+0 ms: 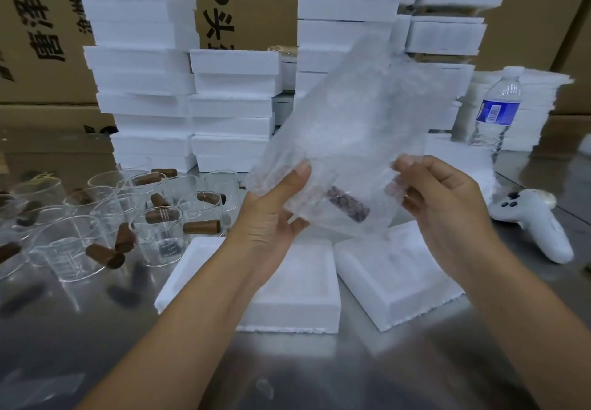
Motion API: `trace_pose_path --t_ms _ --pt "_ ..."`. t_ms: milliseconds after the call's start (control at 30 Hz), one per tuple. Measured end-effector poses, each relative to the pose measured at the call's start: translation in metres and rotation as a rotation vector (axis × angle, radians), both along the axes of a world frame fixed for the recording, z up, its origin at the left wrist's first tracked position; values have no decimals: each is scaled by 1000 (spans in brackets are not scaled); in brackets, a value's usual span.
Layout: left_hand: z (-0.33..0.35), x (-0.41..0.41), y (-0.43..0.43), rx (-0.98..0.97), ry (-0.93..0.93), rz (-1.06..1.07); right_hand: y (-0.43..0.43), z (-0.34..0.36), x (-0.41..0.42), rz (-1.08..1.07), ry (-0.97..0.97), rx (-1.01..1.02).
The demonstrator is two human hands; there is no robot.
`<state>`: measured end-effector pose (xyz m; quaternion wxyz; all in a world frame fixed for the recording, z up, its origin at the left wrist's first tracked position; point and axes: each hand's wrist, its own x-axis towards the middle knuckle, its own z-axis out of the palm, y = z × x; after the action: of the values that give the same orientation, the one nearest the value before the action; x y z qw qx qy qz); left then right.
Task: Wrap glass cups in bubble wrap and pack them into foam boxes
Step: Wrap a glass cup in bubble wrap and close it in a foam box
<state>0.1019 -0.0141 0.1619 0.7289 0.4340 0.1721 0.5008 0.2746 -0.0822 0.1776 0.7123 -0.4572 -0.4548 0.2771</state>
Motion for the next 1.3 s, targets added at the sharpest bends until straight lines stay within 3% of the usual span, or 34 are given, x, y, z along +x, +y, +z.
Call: trace_pose_path --t_ms 233,367,500,667,800,967,1167,1300 --pt "-1 -1 -3 216 355 108 0 3 3 69 235 -29" --pt "-1 -4 -6 470 555 166 -1 3 2 81 265 -75" --pt "-2 -4 -12 619 604 119 -2 2 -2 103 299 -134" --pt "-2 -1 -14 602 530 80 -2 2 -2 225 280 -127" --pt "-2 -1 -11 552 456 102 -5 3 -7 362 107 -87" --pt "-1 0 -14 587 463 83 -3 -4 -8 222 -182 -23" --pt "-6 4 -15 669 546 178 -2 -19 -15 -80 -854 56" --pt "-5 5 -19 761 610 141 -1 -17 -15 -90 -818 65"
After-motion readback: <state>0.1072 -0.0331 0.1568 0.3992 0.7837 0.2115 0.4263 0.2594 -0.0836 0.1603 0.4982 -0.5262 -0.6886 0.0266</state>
